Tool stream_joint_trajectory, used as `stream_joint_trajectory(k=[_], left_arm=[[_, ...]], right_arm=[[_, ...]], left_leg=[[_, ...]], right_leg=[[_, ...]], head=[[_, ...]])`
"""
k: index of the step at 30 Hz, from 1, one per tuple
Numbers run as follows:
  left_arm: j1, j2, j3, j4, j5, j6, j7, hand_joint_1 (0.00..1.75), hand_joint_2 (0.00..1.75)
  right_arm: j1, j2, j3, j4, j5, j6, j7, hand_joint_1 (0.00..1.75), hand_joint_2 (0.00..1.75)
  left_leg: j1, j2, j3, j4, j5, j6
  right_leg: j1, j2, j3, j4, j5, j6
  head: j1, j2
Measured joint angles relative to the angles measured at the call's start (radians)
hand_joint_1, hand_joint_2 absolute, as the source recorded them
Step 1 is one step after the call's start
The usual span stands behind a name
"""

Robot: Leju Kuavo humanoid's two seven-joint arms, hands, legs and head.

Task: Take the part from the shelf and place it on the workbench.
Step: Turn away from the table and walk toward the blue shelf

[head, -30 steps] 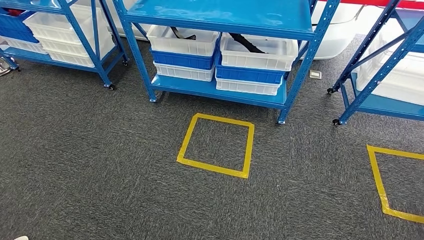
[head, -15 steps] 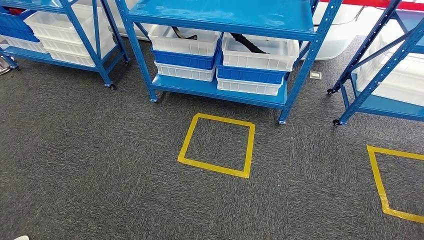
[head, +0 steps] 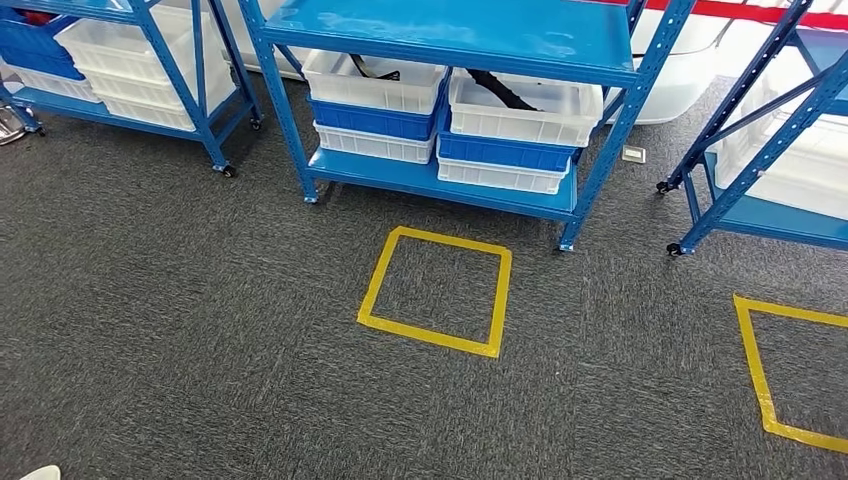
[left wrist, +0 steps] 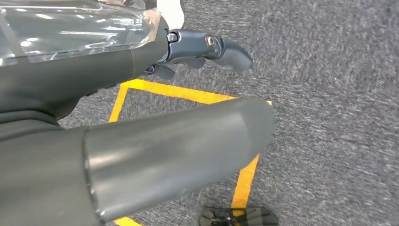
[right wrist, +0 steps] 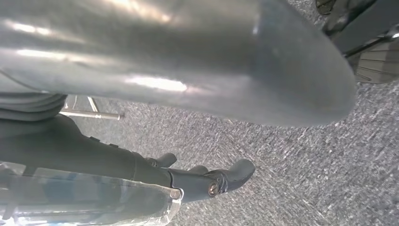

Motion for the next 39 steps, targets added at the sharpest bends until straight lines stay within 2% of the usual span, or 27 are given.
stream_joint_trajectory(k=[1, 2, 4, 5, 6, 7, 9, 11, 12, 14, 15, 16, 17, 19, 20, 25, 28, 29, 31, 33, 34, 35, 36, 37, 38, 39], left_arm=[[0.000, -0.001, 0.000, 0.000, 0.000, 0.000, 0.001, 0.00, 0.00], [0.000, -0.002, 0.000, 0.000, 0.000, 0.000, 0.001, 0.00, 0.00], [0.001, -0.003, 0.000, 0.000, -0.001, 0.000, 0.001, 0.00, 0.00], [0.000, -0.002, 0.000, -0.001, -0.001, 0.000, 0.001, 0.00, 0.00], [0.000, -0.001, 0.000, -0.001, -0.001, 0.000, 0.001, 0.00, 0.00], [-0.001, 0.000, 0.000, -0.002, -0.002, 0.000, 0.001, 0.00, 0.00], [-0.002, -0.002, 0.000, -0.002, -0.003, 0.000, 0.001, 0.00, 0.00], [-0.002, -0.003, 0.000, -0.002, -0.004, 0.000, 0.001, 0.00, 0.00], [-0.002, -0.003, 0.000, -0.002, -0.004, 0.000, 0.000, 0.00, 0.00], [-0.001, -0.003, 0.000, -0.002, -0.005, 0.000, 0.000, 0.00, 0.00], [0.000, -0.003, 0.000, -0.002, -0.006, 0.000, -0.001, 0.00, 0.00], [0.001, -0.003, 0.001, -0.002, -0.006, 0.000, -0.002, 0.00, 0.00], [0.002, -0.004, 0.001, -0.002, -0.006, 0.000, -0.003, 0.00, 0.00], [0.003, -0.004, 0.001, -0.002, -0.007, 0.000, -0.006, 0.00, 0.00], [0.003, -0.004, 0.001, -0.002, -0.007, 0.000, -0.006, 0.00, 0.00], [0.003, -0.004, 0.001, -0.002, -0.008, 0.000, -0.007, 0.00, 0.00], [0.002, 0.000, 0.000, -0.002, -0.010, 0.000, -0.010, 0.00, 0.00], [0.001, 0.001, 0.000, -0.002, -0.010, 0.000, -0.012, 0.00, 0.00], [0.001, 0.000, 0.000, -0.003, -0.012, -0.001, -0.015, 0.00, 0.00], [0.001, -0.002, 0.000, -0.003, -0.013, -0.001, -0.016, 0.00, 0.00], [0.001, -0.004, 0.000, -0.002, -0.014, -0.002, -0.016, 0.00, 0.00], [0.001, -0.005, 0.000, -0.002, -0.016, -0.002, -0.016, 0.00, 0.00], [0.001, -0.006, 0.000, -0.002, -0.018, -0.002, -0.015, 0.00, 0.00], [0.001, -0.007, 0.000, -0.002, -0.019, -0.002, -0.015, 0.00, 0.00], [0.001, -0.008, 0.000, -0.002, -0.020, -0.002, -0.015, 0.00, 0.00], [0.000, -0.008, 0.000, -0.002, -0.021, -0.002, -0.015, 0.00, 0.00]], right_arm=[[0.001, -0.001, 0.000, 0.000, 0.000, -0.001, 0.001, 0.00, 0.00], [0.003, -0.003, 0.000, 0.000, 0.001, -0.003, 0.002, 0.00, 0.00], [0.004, -0.003, 0.000, 0.000, 0.003, -0.004, 0.002, 0.00, 0.00], [0.003, -0.003, 0.000, 0.000, 0.003, -0.004, 0.002, 0.00, 0.00], [0.002, -0.001, 0.000, 0.000, 0.003, -0.004, 0.002, 0.00, 0.00], [0.001, 0.000, 0.000, 0.000, 0.003, -0.005, 0.003, 0.00, 0.00], [0.000, -0.002, 0.000, 0.000, 0.004, -0.005, 0.006, 0.00, 0.00], [0.000, -0.002, 0.000, 0.000, 0.004, -0.007, 0.009, 0.00, 0.00], [0.000, -0.002, 0.000, 0.000, 0.005, -0.008, 0.010, 0.00, 0.00], [0.000, -0.002, 0.000, 0.000, 0.007, -0.010, 0.011, 0.00, 0.00], [0.000, -0.001, 0.000, 0.000, 0.007, -0.010, 0.011, 0.00, 0.00], [0.000, -0.001, 0.000, 0.000, 0.007, -0.010, 0.011, 0.00, 0.00], [0.000, -0.001, 0.000, 0.000, 0.007, -0.010, 0.011, 0.00, 0.00], [0.000, -0.001, 0.000, 0.000, 0.007, -0.010, 0.011, 0.00, 0.00], [0.000, -0.001, 0.000, 0.000, 0.007, -0.010, 0.011, 0.00, 0.00], [0.000, -0.001, 0.000, 0.000, 0.007, -0.010, 0.011, 0.00, 0.00], [0.000, 0.003, 0.000, 0.000, 0.007, -0.011, 0.011, 0.00, 0.00], [0.000, 0.004, 0.000, 0.000, 0.006, -0.012, 0.011, 0.00, 0.00], [-0.001, 0.003, 0.000, 0.000, 0.006, -0.015, 0.012, 0.00, 0.00], [-0.001, 0.001, 0.000, 0.000, 0.005, -0.017, 0.014, 0.00, 0.00], [0.000, 0.000, 0.000, 0.000, 0.004, -0.018, 0.015, 0.00, 0.00], [0.002, -0.001, 0.000, 0.000, 0.004, -0.019, 0.017, 0.00, 0.00], [0.003, -0.001, 0.000, 0.000, 0.005, -0.020, 0.018, 0.00, 0.00], [0.004, -0.001, 0.000, 0.000, 0.007, -0.022, 0.019, 0.00, 0.00], [0.005, -0.001, 0.000, 0.000, 0.010, -0.023, 0.020, 0.00, 0.00], [0.005, -0.001, -0.001, 0.000, 0.012, -0.023, 0.020, 0.00, 0.00]], left_leg=[[0.003, -0.001, 0.000, 0.002, -0.001, -0.005], [0.009, -0.002, 0.000, 0.005, -0.004, -0.013], [0.020, -0.004, -0.003, 0.024, -0.016, -0.037], [0.023, -0.003, -0.007, 0.038, -0.026, -0.051], [0.023, -0.002, -0.010, 0.050, -0.036, -0.062], [0.021, -0.002, -0.012, 0.058, -0.043, -0.071], [0.026, -0.002, -0.010, 0.062, -0.048, -0.077], [0.032, -0.015, -0.023, 0.096, -0.074, -0.078], [0.031, -0.025, -0.047, 0.144, -0.102, -0.076], [0.023, -0.041, -0.123, 0.288, -0.168, -0.067], [0.017, -0.044, -0.160, 0.348, -0.186, -0.060], [0.011, -0.045, -0.182, 0.378, -0.183, -0.050], [0.004, -0.047, -0.186, 0.368, -0.160, -0.037], [-0.009, -0.050, -0.165, 0.300, -0.102, -0.013], [-0.013, -0.051, -0.154, 0.273, -0.084, -0.006], [-0.018, -0.054, -0.139, 0.236, -0.062, 0.003], [-0.035, -0.062, -0.106, 0.155, -0.030, 0.034], [-0.040, -0.062, -0.086, 0.121, -0.022, 0.038], [-0.041, -0.054, -0.055, 0.079, -0.018, 0.033], [-0.038, -0.049, -0.037, 0.059, -0.019, 0.032], [-0.037, -0.048, -0.034, 0.059, -0.023, 0.030], [-0.037, -0.048, -0.029, 0.060, -0.027, 0.028], [-0.036, -0.048, -0.024, 0.060, -0.032, 0.025], [-0.035, -0.048, -0.017, 0.061, -0.038, 0.021], [-0.036, -0.047, -0.010, 0.063, -0.044, 0.016], [-0.038, -0.047, -0.004, 0.065, -0.052, 0.010]], right_leg=[[-0.005, 0.000, -0.010, 0.017, 0.001, 0.010], [-0.010, 0.000, 0.001, -0.008, 0.019, 0.024], [-0.024, -0.009, 0.062, -0.133, 0.073, 0.056], [-0.026, -0.011, 0.086, -0.185, 0.090, 0.061], [-0.026, -0.012, 0.099, -0.212, 0.096, 0.053], [-0.024, -0.012, 0.099, -0.214, 0.093, 0.037], [-0.021, -0.004, 0.095, -0.204, 0.087, 0.002], [-0.017, 0.001, 0.098, -0.199, 0.084, -0.014], [-0.014, 0.003, 0.100, -0.199, 0.084, -0.020], [-0.004, 0.007, 0.101, -0.199, 0.081, -0.028], [0.003, 0.010, 0.102, -0.199, 0.079, -0.032], [0.010, 0.013, 0.104, -0.199, 0.077, -0.036], [0.017, 0.017, 0.108, -0.199, 0.075, -0.040], [0.027, 0.023, 0.115, -0.199, 0.071, -0.045], [0.030, 0.024, 0.117, -0.199, 0.070, -0.046], [0.032, 0.026, 0.119, -0.199, 0.069, -0.048], [0.030, 0.030, 0.119, -0.200, 0.065, -0.049], [0.030, 0.029, 0.121, -0.200, 0.060, -0.045], [0.030, 0.024, 0.086, -0.129, 0.023, -0.036], [0.030, 0.019, 0.009, 0.002, -0.027, -0.031], [0.028, 0.019, -0.019, 0.041, -0.034, -0.025], [0.025, 0.018, -0.028, 0.044, -0.024, -0.015], [0.022, 0.016, -0.018, 0.008, 0.003, -0.003], [0.019, 0.012, 0.011, -0.062, 0.040, 0.009], [0.017, 0.006, 0.040, -0.133, 0.074, 0.015], [0.017, 0.001, 0.067, -0.189, 0.100, 0.014]], head=[[0.000, 0.000], [0.000, 0.000], [0.001, 0.000], [0.003, 0.000], [0.002, 0.000], [0.002, 0.000], [-0.003, 0.000], [-0.007, 0.000], [-0.008, 0.000], [-0.009, 0.000], [-0.010, 0.000], [-0.009, 0.000], [-0.009, 0.000], [-0.009, 0.000], [-0.010, 0.000], [-0.009, 0.000], [-0.008, 0.000], [-0.007, 0.000], [-0.006, 0.000], [-0.006, 0.000], [-0.006, 0.000], [-0.006, 0.000], [-0.006, 0.000], [-0.006, 0.000], [-0.006, 0.000], [-0.006, 0.000]])
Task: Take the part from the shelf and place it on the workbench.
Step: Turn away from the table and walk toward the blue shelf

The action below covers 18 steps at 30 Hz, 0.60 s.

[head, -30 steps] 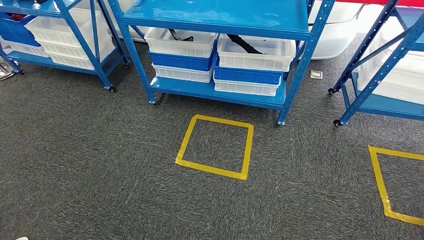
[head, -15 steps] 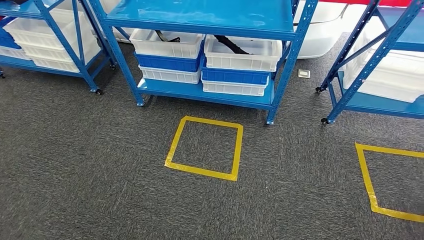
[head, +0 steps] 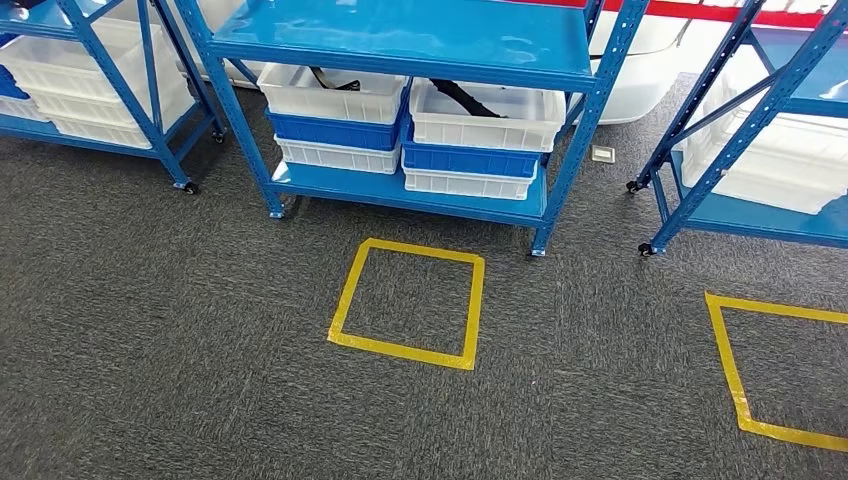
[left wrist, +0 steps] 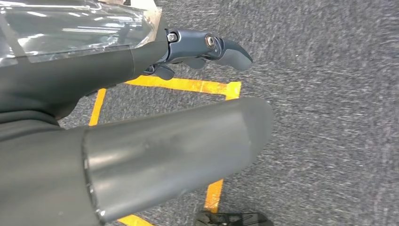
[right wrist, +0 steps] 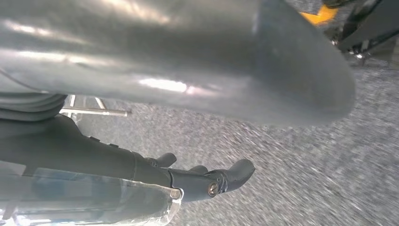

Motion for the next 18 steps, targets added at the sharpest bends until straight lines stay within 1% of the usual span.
stream_joint_trajectory(k=[1, 3, 5, 6, 7, 9, 10, 11, 12, 13, 14, 15, 16, 17, 18], left_arm=[[0.000, 0.000, 0.000, 0.000, 0.000, 0.000, 0.000, 0.00, 0.00], [-0.002, 0.000, 0.000, 0.000, 0.000, 0.001, 0.000, 0.00, 0.00], [-0.003, 0.001, 0.000, 0.000, 0.000, 0.001, -0.001, 0.00, 0.00], [-0.003, 0.002, 0.000, 0.000, 0.000, 0.001, -0.002, 0.00, 0.00], [-0.003, 0.002, 0.000, -0.001, 0.000, 0.002, -0.002, 0.00, 0.00], [-0.002, 0.002, 0.000, 0.000, 0.000, 0.002, -0.003, 0.00, 0.00], [-0.002, 0.002, 0.000, 0.000, 0.000, 0.002, -0.003, 0.00, 0.00], [-0.001, 0.002, 0.000, 0.000, 0.000, 0.002, -0.003, 0.00, 0.00], [-0.001, 0.003, 0.000, 0.000, 0.000, 0.002, -0.003, 0.00, 0.00], [-0.001, 0.003, 0.000, 0.000, 0.001, 0.002, -0.003, 0.00, 0.00], [-0.001, 0.004, 0.000, 0.000, 0.002, 0.003, -0.003, 0.00, 0.00], [-0.001, 0.005, 0.000, 0.000, 0.003, 0.003, -0.003, 0.00, 0.00], [-0.002, 0.006, 0.000, 0.000, 0.005, 0.003, -0.004, 0.00, 0.00], [-0.002, 0.006, 0.000, -0.001, 0.006, 0.004, -0.005, 0.00, 0.00], [-0.003, 0.006, 0.000, -0.001, 0.008, 0.005, -0.005, 0.00, 0.00]], right_arm=[[-0.001, 0.000, 0.000, 0.000, 0.002, 0.000, 0.000, 0.00, 0.00], [-0.002, 0.000, 0.000, 0.000, 0.006, -0.001, 0.000, 0.00, 0.00], [-0.001, 0.002, 0.000, 0.000, 0.009, -0.001, 0.000, 0.00, 0.00], [-0.001, 0.002, 0.000, 0.000, 0.010, -0.002, 0.001, 0.00, 0.00], [-0.001, 0.003, 0.000, 0.000, 0.011, -0.002, 0.001, 0.00, 0.00], [-0.001, 0.003, 0.000, 0.000, 0.013, -0.003, 0.001, 0.00, 0.00], [-0.001, 0.004, 0.000, 0.000, 0.013, -0.003, 0.002, 0.00, 0.00], [-0.001, 0.004, 0.000, 0.000, 0.013, -0.003, 0.002, 0.00, 0.00], [0.000, 0.004, 0.000, 0.000, 0.014, -0.003, 0.003, 0.00, 0.00], [0.000, 0.005, 0.000, 0.000, 0.014, -0.003, 0.003, 0.00, 0.00], [0.000, 0.005, 0.000, 0.000, 0.015, -0.003, 0.003, 0.00, 0.00], [-0.001, 0.006, 0.000, 0.000, 0.017, -0.003, 0.004, 0.00, 0.00], [-0.003, 0.007, 0.000, 0.000, 0.019, -0.003, 0.004, 0.00, 0.00], [-0.004, 0.008, 0.000, 0.000, 0.021, -0.003, 0.004, 0.00, 0.00], [-0.005, 0.008, 0.000, 0.000, 0.023, -0.003, 0.004, 0.00, 0.00]], left_leg=[[-0.002, 0.001, 0.004, 0.002, -0.007, -0.005], [-0.003, 0.003, 0.007, 0.002, -0.015, -0.014], [0.002, 0.002, 0.005, 0.016, -0.027, -0.024], [0.004, 0.001, -0.007, 0.045, -0.043, -0.030], [0.008, -0.002, -0.033, 0.097, -0.069, -0.037], [0.015, -0.005, -0.113, 0.237, -0.124, -0.047], [0.018, -0.006, -0.150, 0.289, -0.133, -0.051], [0.022, -0.006, -0.169, 0.303, -0.118, -0.054], [0.025, -0.005, -0.169, 0.276, -0.083, -0.056], [0.028, -0.005, -0.150, 0.216, -0.035, -0.056], [0.030, -0.006, -0.123, 0.145, 0.007, -0.055], [0.029, -0.007, -0.098, 0.086, 0.033, -0.052], [0.027, -0.008, -0.081, 0.049, 0.041, -0.046], [0.023, -0.009, -0.074, 0.031, 0.037, -0.037], [0.019, -0.009, -0.072, 0.026, 0.030, -0.027]], right_leg=[[0.001, -0.003, 0.016, -0.033, 0.014, -0.008], [0.004, -0.001, 0.025, -0.043, 0.017, -0.030], [-0.004, 0.001, 0.031, -0.046, 0.015, -0.045], [-0.008, 0.002, 0.036, -0.048, 0.013, -0.051], [-0.011, 0.003, 0.041, -0.050, 0.010, -0.057], [-0.010, 0.004, 0.048, -0.050, 0.003, -0.066], [-0.010, 0.005, 0.052, -0.050, -0.001, -0.068], [-0.010, 0.007, 0.058, -0.049, -0.006, -0.068], [-0.011, 0.009, 0.065, -0.049, -0.011, -0.066], [-0.013, 0.011, 0.074, -0.049, -0.018, -0.062], [-0.013, 0.013, 0.081, -0.050, -0.024, -0.057], [-0.011, 0.014, 0.085, -0.050, -0.032, -0.051], [-0.008, 0.016, 0.088, -0.053, -0.038, -0.044], [-0.006, 0.016, 0.094, -0.052, -0.038, -0.035], [-0.003, 0.017, 0.100, -0.051, -0.036, -0.025]], head=[[-0.001, 0.000], [-0.002, 0.000], [-0.002, 0.000], [-0.003, 0.000], [-0.004, 0.000], [-0.006, 0.000], [-0.006, 0.000], [-0.006, 0.000], [-0.006, 0.000], [-0.006, 0.000], [-0.006, 0.000], [-0.006, 0.000], [-0.006, 0.000], [-0.006, 0.000], [-0.006, 0.000]])
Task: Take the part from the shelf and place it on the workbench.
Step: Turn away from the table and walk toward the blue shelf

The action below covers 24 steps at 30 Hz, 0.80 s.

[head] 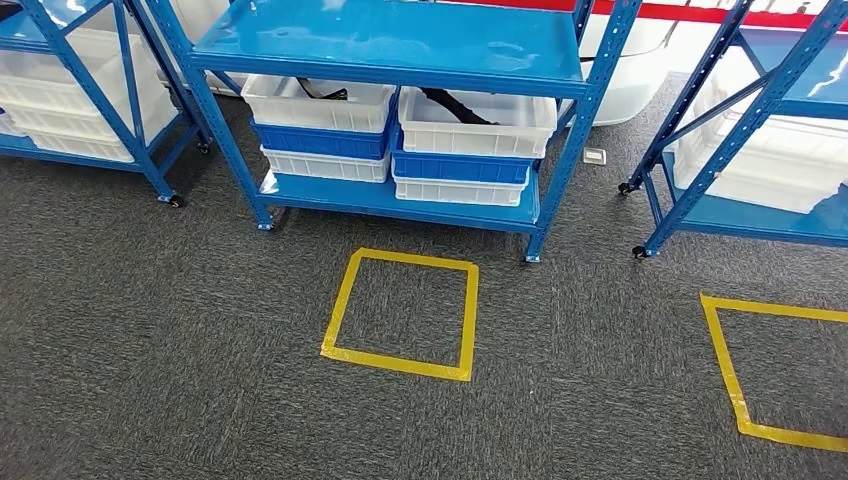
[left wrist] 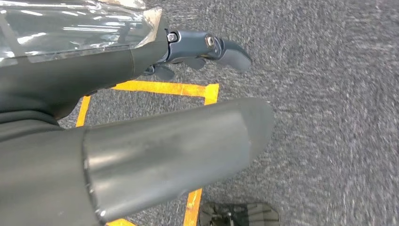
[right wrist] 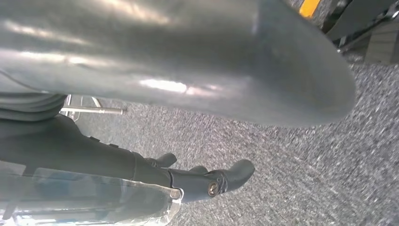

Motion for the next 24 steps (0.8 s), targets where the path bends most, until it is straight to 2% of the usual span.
stream_joint_trajectory(k=[2, 3, 4, 6, 7, 8, 9, 10, 11, 12, 13, 15, 16, 18, 19, 22, 23, 24], left_arm=[[0.001, 0.000, 0.000, 0.000, 0.001, 0.002, -0.001, 0.00, 0.00], [0.001, -0.001, 0.000, 0.000, 0.001, 0.003, -0.002, 0.00, 0.00], [0.001, -0.001, 0.000, 0.000, 0.002, 0.004, -0.003, 0.00, 0.00], [0.001, 0.000, 0.001, 0.000, 0.002, 0.006, -0.005, 0.00, 0.00], [0.001, 0.000, 0.001, 0.000, 0.002, 0.006, -0.005, 0.00, 0.00], [0.001, -0.001, 0.001, 0.000, 0.002, 0.006, -0.006, 0.00, 0.00], [0.002, -0.002, 0.001, 0.000, 0.002, 0.006, -0.007, 0.00, 0.00], [0.002, -0.002, 0.001, 0.000, 0.002, 0.006, -0.007, 0.00, 0.00], [0.003, -0.003, 0.002, 0.000, 0.002, 0.006, -0.008, 0.00, 0.00], [0.003, -0.005, 0.002, 0.001, 0.002, 0.006, -0.009, 0.00, 0.00], [0.002, -0.005, 0.003, 0.001, 0.002, 0.006, -0.010, 0.00, 0.00], [0.000, -0.005, 0.005, 0.001, 0.002, 0.006, -0.011, 0.00, 0.00], [0.000, -0.005, 0.006, 0.001, 0.001, 0.006, -0.012, 0.00, 0.00], [0.001, -0.006, 0.006, 0.001, 0.001, 0.006, -0.012, 0.00, 0.00], [0.001, -0.007, 0.006, 0.001, 0.001, 0.006, -0.012, 0.00, 0.00], [0.000, -0.006, 0.008, 0.001, 0.001, 0.007, -0.012, 0.00, 0.00], [0.001, -0.005, 0.010, 0.001, 0.001, 0.007, -0.012, 0.00, 0.00], [0.001, -0.005, 0.012, 0.001, 0.001, 0.007, -0.012, 0.00, 0.00]], right_arm=[[0.001, 0.001, 0.000, 0.000, 0.002, 0.000, 0.001, 0.00, 0.00], [0.000, 0.001, 0.000, 0.000, 0.002, -0.001, 0.002, 0.00, 0.00], [-0.001, 0.002, 0.000, 0.000, 0.003, -0.001, 0.003, 0.00, 0.00], [-0.002, 0.002, 0.000, 0.000, 0.003, -0.001, 0.003, 0.00, 0.00], [-0.001, 0.001, 0.000, 0.000, 0.004, -0.001, 0.002, 0.00, 0.00], [0.000, 0.001, 0.000, 0.000, 0.004, -0.002, 0.002, 0.00, 0.00], [0.002, 0.000, 0.000, 0.000, 0.004, -0.002, 0.003, 0.00, 0.00], [0.004, 0.000, 0.000, 0.000, 0.004, -0.003, 0.003, 0.00, 0.00], [0.005, 0.000, 0.000, 0.000, 0.004, -0.003, 0.003, 0.00, 0.00], [0.006, -0.001, 0.000, 0.000, 0.004, -0.004, 0.003, 0.00, 0.00], [0.005, -0.001, 0.000, 0.001, 0.004, -0.004, 0.003, 0.00, 0.00], [0.004, -0.001, 0.000, 0.001, 0.004, -0.005, 0.003, 0.00, 0.00], [0.004, 0.000, 0.000, 0.001, 0.004, -0.006, 0.003, 0.00, 0.00], [0.006, -0.002, 0.000, 0.001, 0.005, -0.008, 0.004, 0.00, 0.00], [0.007, -0.002, 0.000, 0.001, 0.005, -0.009, 0.004, 0.00, 0.00], [0.004, 0.000, 0.000, 0.001, 0.007, -0.009, 0.004, 0.00, 0.00], [0.003, 0.000, 0.000, 0.001, 0.007, -0.009, 0.004, 0.00, 0.00], [0.004, 0.001, 0.000, 0.001, 0.007, -0.009, 0.004, 0.00, 0.00]], left_leg=[[-0.001, -0.001, 0.014, -0.010, -0.001, 0.021], [-0.001, -0.001, 0.024, -0.012, -0.002, 0.029], [-0.001, -0.001, 0.033, -0.014, -0.005, 0.035], [-0.006, 0.000, 0.042, -0.014, -0.015, 0.042], [-0.010, -0.001, 0.046, -0.014, -0.020, 0.044], [-0.013, -0.002, 0.052, -0.013, -0.025, 0.045], [-0.016, -0.003, 0.059, -0.013, -0.031, 0.046], [-0.019, -0.004, 0.069, -0.013, -0.038, 0.046], [-0.021, -0.004, 0.078, -0.014, -0.045, 0.045], [-0.023, -0.003, 0.086, -0.015, -0.052, 0.043], [-0.024, -0.002, 0.092, -0.017, -0.057, 0.041], [-0.025, 0.000, 0.098, -0.017, -0.059, 0.035], [-0.025, 0.000, 0.098, -0.012, -0.057, 0.031], [-0.023, 0.000, 0.076, 0.034, -0.061, 0.021], [-0.021, -0.001, 0.048, 0.083, -0.075, 0.015], [-0.006, -0.002, -0.079, 0.279, -0.148, -0.006], [0.000, -0.001, -0.110, 0.310, -0.153, -0.012], [0.006, -0.001, -0.123, 0.306, -0.137, -0.018]], right_leg=[[0.000, -0.001, 0.007, 0.013, -0.001, 0.013], [0.000, -0.003, -0.002, 0.034, -0.015, 0.012], [0.000, -0.004, -0.023, 0.076, -0.038, 0.008], [0.000, -0.006, -0.094, 0.201, -0.093, 0.001], [0.001, -0.006, -0.131, 0.254, -0.111, 0.002], [0.003, -0.006, -0.152, 0.275, -0.113, 0.006], [0.005, -0.006, -0.154, 0.258, -0.095, 0.012], [0.008, -0.006, -0.138, 0.201, -0.059, 0.017], [0.012, -0.007, -0.115, 0.131, -0.016, 0.018], [0.017, -0.010, -0.097, 0.071, 0.019, 0.013], [0.021, -0.013, -0.082, 0.027, 0.042, 0.003], [0.025, -0.015, -0.078, 0.001, 0.052, -0.018], [0.022, -0.013, -0.070, -0.008, 0.053, -0.026], [0.014, -0.013, -0.052, -0.020, 0.053, -0.036], [0.008, -0.013, -0.040, -0.026, 0.050, -0.041], [0.001, -0.013, -0.024, -0.031, 0.039, -0.051], [-0.002, -0.012, -0.018, -0.031, 0.034, -0.050], [-0.006, -0.010, -0.011, -0.031, 0.029, -0.047]], head=[[0.001, 0.000], [0.002, 0.000], [0.003, 0.000], [0.004, 0.000], [0.004, 0.000], [0.004, 0.000], [0.004, 0.000], [0.004, 0.000], [0.004, 0.000], [0.002, 0.000], [0.000, 0.000], [-0.005, 0.000], [-0.005, 0.000], [-0.005, 0.000], [-0.005, 0.000], [-0.007, 0.000], [-0.008, 0.000], [-0.008, 0.000]])
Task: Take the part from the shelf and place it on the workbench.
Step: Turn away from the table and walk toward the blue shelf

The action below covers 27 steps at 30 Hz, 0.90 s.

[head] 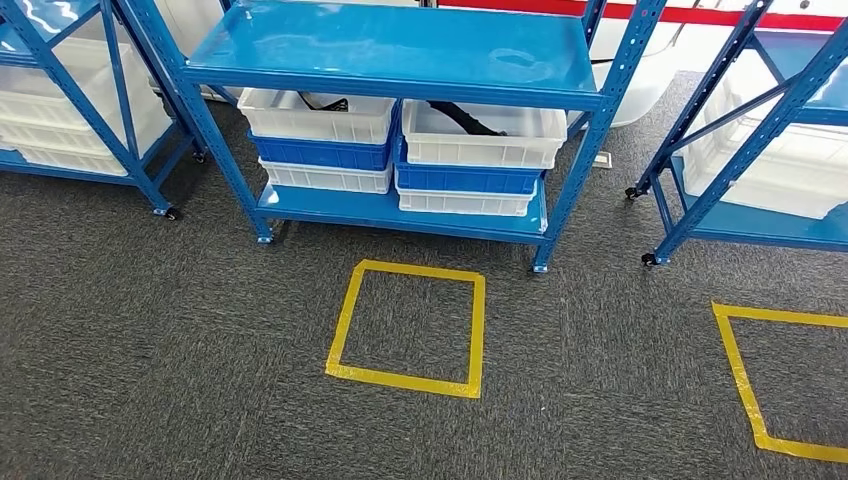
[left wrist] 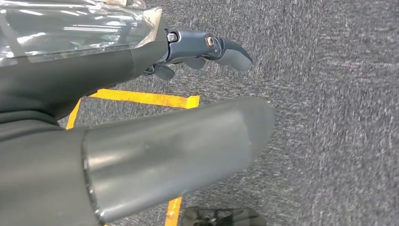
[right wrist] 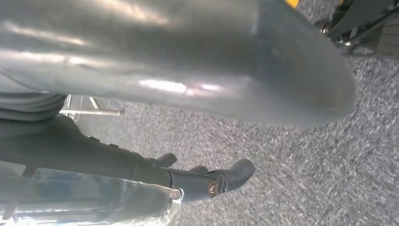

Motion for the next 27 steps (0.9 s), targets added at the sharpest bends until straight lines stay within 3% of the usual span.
stream_joint_trajectory(k=[1, 3, 4, 6, 8, 9, 11, 13, 14, 15, 16, 18, 20, 22, 24, 25, 27], left_arm=[[0.000, 0.000, 0.001, 0.000, 0.000, 0.000, 0.000, 0.00, 0.00], [0.000, 0.001, 0.002, 0.000, 0.000, 0.000, 0.000, 0.00, 0.00], [0.000, 0.001, 0.003, 0.000, 0.000, 0.000, 0.000, 0.00, 0.00], [-0.001, 0.001, 0.003, 0.001, 0.000, -0.001, 0.001, 0.00, 0.00], [0.000, 0.000, 0.003, 0.001, 0.000, -0.001, 0.002, 0.00, 0.00], [0.001, 0.000, 0.003, 0.001, 0.000, -0.001, 0.002, 0.00, 0.00], [-0.001, 0.000, 0.004, 0.001, 0.000, -0.001, 0.003, 0.00, 0.00], [-0.002, 0.001, 0.004, 0.000, 0.000, 0.000, 0.003, 0.00, 0.00], [-0.002, 0.001, 0.004, 0.000, 0.000, 0.000, 0.004, 0.00, 0.00], [-0.002, 0.001, 0.004, 0.000, 0.000, -0.001, 0.006, 0.00, 0.00], [-0.001, 0.000, 0.004, 0.000, 0.000, -0.001, 0.007, 0.00, 0.00], [0.000, -0.001, 0.004, 0.000, 0.000, -0.001, 0.009, 0.00, 0.00], [-0.001, -0.003, 0.004, 0.001, 0.000, -0.001, 0.010, 0.00, 0.00], [-0.001, -0.003, 0.004, 0.003, 0.000, -0.002, 0.011, 0.00, 0.00], [0.001, -0.003, 0.005, 0.003, 0.000, -0.002, 0.012, 0.00, 0.00], [0.000, -0.003, 0.005, 0.003, -0.001, -0.002, 0.012, 0.00, 0.00], [-0.002, -0.002, 0.005, 0.003, -0.001, -0.003, 0.013, 0.00, 0.00]], right_arm=[[0.001, 0.000, 0.000, 0.000, 0.000, 0.000, 0.000, 0.00, 0.00], [0.002, 0.000, 0.000, 0.000, 0.001, 0.000, 0.000, 0.00, 0.00], [0.002, 0.000, 0.000, 0.000, 0.001, 0.000, 0.000, 0.00, 0.00], [-0.002, 0.000, 0.000, 0.000, 0.002, 0.000, 0.000, 0.00, 0.00], [-0.003, -0.001, 0.000, -0.001, 0.003, 0.000, -0.001, 0.00, 0.00], [-0.003, -0.001, 0.000, -0.001, 0.003, 0.000, -0.001, 0.00, 0.00], [-0.005, 0.000, 0.000, -0.001, 0.003, 0.000, -0.001, 0.00, 0.00], [-0.007, 0.000, 0.000, -0.001, 0.003, 0.000, -0.002, 0.00, 0.00], [-0.006, 0.000, 0.000, -0.001, 0.004, 0.000, -0.002, 0.00, 0.00], [-0.005, -0.001, 0.000, -0.001, 0.004, 0.000, -0.002, 0.00, 0.00], [-0.002, -0.002, 0.000, -0.001, 0.005, 0.000, -0.002, 0.00, 0.00], [0.001, -0.002, 0.000, -0.001, 0.006, 0.000, -0.002, 0.00, 0.00], [0.001, -0.004, 0.000, -0.001, 0.006, 0.000, -0.002, 0.00, 0.00], [-0.001, -0.006, 0.000, 0.000, 0.006, 0.000, -0.001, 0.00, 0.00], [0.001, -0.006, 0.000, 0.000, 0.006, 0.000, -0.001, 0.00, 0.00], [0.001, -0.006, 0.000, 0.000, 0.006, 0.000, -0.001, 0.00, 0.00], [0.000, -0.006, 0.000, 0.000, 0.006, 0.000, -0.001, 0.00, 0.00]], left_leg=[[0.006, 0.000, 0.006, -0.038, 0.036, -0.006], [0.017, 0.001, 0.052, -0.173, 0.128, -0.017], [0.021, 0.004, 0.073, -0.232, 0.145, -0.018], [0.021, 0.007, 0.086, -0.286, 0.138, -0.010], [0.017, 0.006, 0.098, -0.294, 0.132, 0.011], [0.016, 0.005, 0.109, -0.297, 0.136, 0.022], [0.012, 0.006, 0.129, -0.299, 0.135, 0.038], [0.004, 0.005, 0.136, -0.299, 0.126, 0.048], [-0.001, 0.003, 0.141, -0.299, 0.119, 0.051], [-0.005, 0.001, 0.149, -0.299, 0.112, 0.054], [-0.010, -0.002, 0.159, -0.299, 0.105, 0.055], [-0.016, -0.005, 0.179, -0.300, 0.088, 0.056], [-0.020, -0.006, 0.194, -0.301, 0.073, 0.051], [-0.023, -0.005, 0.205, -0.293, 0.070, 0.041], [-0.022, -0.002, 0.204, -0.266, 0.065, 0.031], [-0.020, -0.002, 0.191, -0.237, 0.054, 0.027], [-0.015, -0.001, 0.132, -0.137, 0.013, 0.018]], right_leg=[[-0.005, 0.002, 0.009, 0.000, -0.007, 0.006], [-0.011, 0.004, 0.029, 0.002, -0.023, 0.021], [-0.011, 0.005, 0.033, 0.005, -0.032, 0.030], [-0.005, 0.006, 0.038, 0.014, -0.047, 0.051], [-0.003, 0.005, 0.049, 0.024, -0.053, 0.068], [-0.004, 0.004, 0.050, 0.044, -0.059, 0.070], [-0.006, 0.003, 0.000, 0.133, -0.097, 0.059], [-0.004, 0.003, -0.094, 0.274, -0.147, 0.048], [-0.002, 0.003, -0.133, 0.319, -0.164, 0.048], [0.001, 0.003, -0.153, 0.327, -0.165, 0.051], [0.005, 0.003, -0.155, 0.298, -0.146, 0.056], [0.016, 0.001, -0.124, 0.167, -0.059, 0.061], [0.028, -0.003, -0.102, 0.072, 0.005, 0.045], [0.034, -0.004, -0.097, 0.051, 0.016, 0.018], [0.022, -0.001, -0.072, 0.039, 0.019, 0.000], [0.016, -0.001, -0.057, 0.036, 0.016, -0.007], [0.013, -0.001, -0.039, 0.033, 0.007, -0.019]], head=[[0.000, 0.000], [-0.001, 0.000], [-0.003, 0.000], [-0.002, 0.000], [0.002, 0.000], [0.002, 0.000], [0.004, 0.000], [0.007, 0.000], [0.007, 0.000], [0.007, 0.000], [0.007, 0.000], [0.008, 0.000], [0.004, 0.000], [0.001, 0.000], [0.002, 0.000], [0.002, 0.000], [0.000, 0.000]])
